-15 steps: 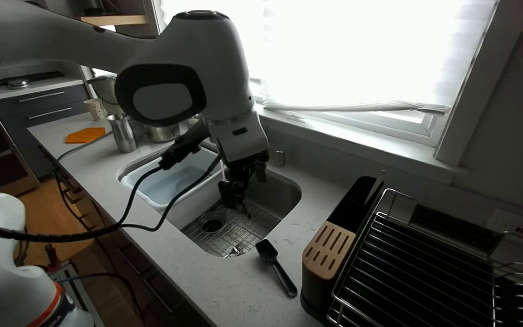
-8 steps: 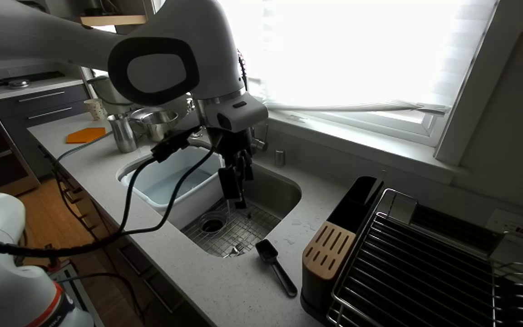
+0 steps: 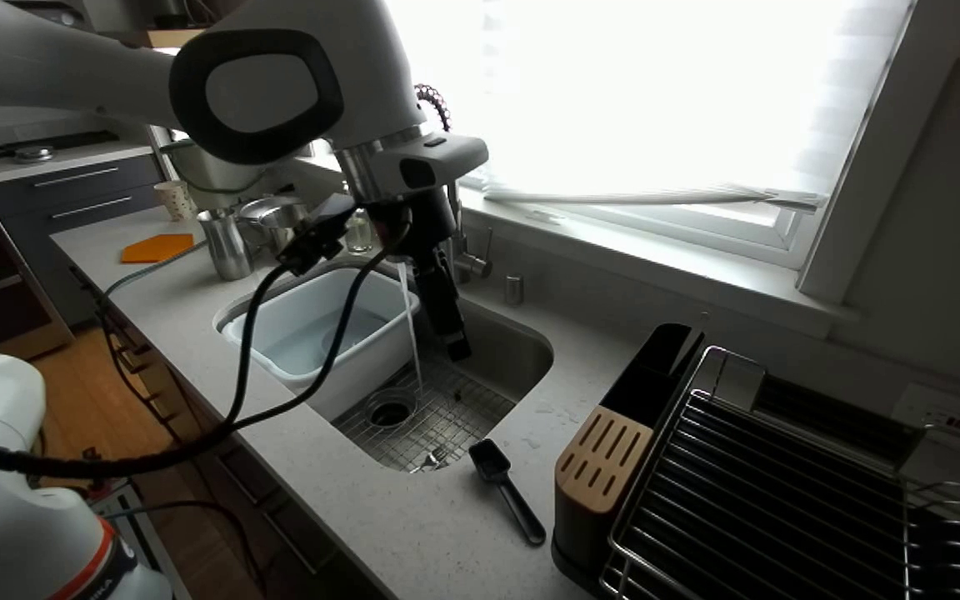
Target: Pour the liquid on the black ladle into the sink then set the ladle back on the counter.
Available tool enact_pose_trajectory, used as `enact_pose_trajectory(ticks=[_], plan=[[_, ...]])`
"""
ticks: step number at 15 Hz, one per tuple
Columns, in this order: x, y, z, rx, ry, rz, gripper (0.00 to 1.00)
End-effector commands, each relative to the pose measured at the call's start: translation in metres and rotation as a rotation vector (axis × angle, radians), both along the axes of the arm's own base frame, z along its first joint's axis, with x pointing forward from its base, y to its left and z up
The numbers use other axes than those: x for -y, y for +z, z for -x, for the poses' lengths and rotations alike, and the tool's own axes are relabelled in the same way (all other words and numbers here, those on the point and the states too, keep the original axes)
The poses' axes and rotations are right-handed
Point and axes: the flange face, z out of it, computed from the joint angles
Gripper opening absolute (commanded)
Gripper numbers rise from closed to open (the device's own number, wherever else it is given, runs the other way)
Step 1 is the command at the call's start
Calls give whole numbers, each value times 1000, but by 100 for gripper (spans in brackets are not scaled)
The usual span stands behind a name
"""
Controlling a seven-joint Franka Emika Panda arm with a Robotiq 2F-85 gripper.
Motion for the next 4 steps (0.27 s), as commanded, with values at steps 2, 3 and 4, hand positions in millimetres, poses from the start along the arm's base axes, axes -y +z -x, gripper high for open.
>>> enact_pose_trajectory(ticks=[2, 3, 4], plan=[[-1, 8, 2, 14, 16, 8, 100], [-1, 9, 3, 16, 19, 9, 100], [-2, 9, 3, 17, 20, 10, 100]])
